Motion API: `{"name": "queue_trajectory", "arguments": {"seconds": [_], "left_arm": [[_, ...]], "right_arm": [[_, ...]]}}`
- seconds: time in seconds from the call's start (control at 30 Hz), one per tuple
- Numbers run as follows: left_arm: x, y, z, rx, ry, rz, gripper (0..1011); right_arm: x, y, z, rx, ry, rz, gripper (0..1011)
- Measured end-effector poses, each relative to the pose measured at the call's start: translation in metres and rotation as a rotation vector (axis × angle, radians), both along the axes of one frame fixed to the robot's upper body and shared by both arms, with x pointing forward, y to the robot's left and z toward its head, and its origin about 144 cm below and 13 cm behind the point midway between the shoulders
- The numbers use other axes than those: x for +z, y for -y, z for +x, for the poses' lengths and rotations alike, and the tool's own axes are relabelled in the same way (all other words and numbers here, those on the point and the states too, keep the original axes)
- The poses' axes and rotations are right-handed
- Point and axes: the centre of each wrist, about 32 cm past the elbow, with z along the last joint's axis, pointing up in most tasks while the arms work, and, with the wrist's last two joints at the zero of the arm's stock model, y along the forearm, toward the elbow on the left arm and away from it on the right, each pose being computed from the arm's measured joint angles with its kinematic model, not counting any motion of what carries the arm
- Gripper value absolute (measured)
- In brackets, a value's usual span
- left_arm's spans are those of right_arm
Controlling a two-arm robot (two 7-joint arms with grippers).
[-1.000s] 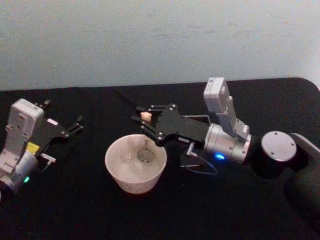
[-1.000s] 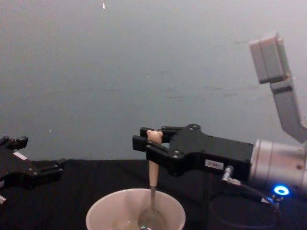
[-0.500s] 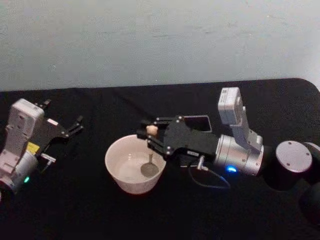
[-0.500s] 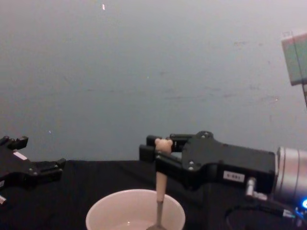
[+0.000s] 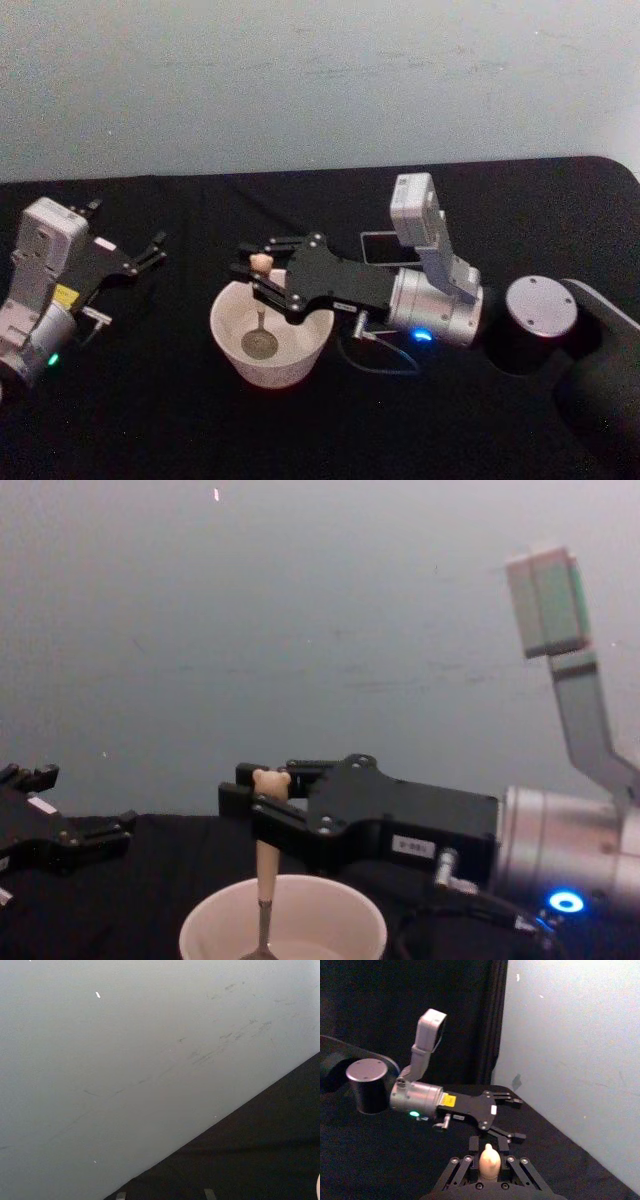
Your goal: Pick up the stirring spoon with one hand, stir inside the cup, then place it back in its original position.
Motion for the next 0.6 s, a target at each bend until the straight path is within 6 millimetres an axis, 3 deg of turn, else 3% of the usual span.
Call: {"name": "queue_trajectory", "arguments": {"seconds": [0.23,0.6], "left_arm": [[0.0,0.0,0.0,0.0,0.0,0.0,1001],[0.0,0.0,0.0,0.0,0.0,0.0,1001]], "right_arm": [[0.0,-0.005,0.015,-0.044,0.012,-0.002,215],[0.0,0.003,0.021,-0.094,0.02,-0.006,215]]}}
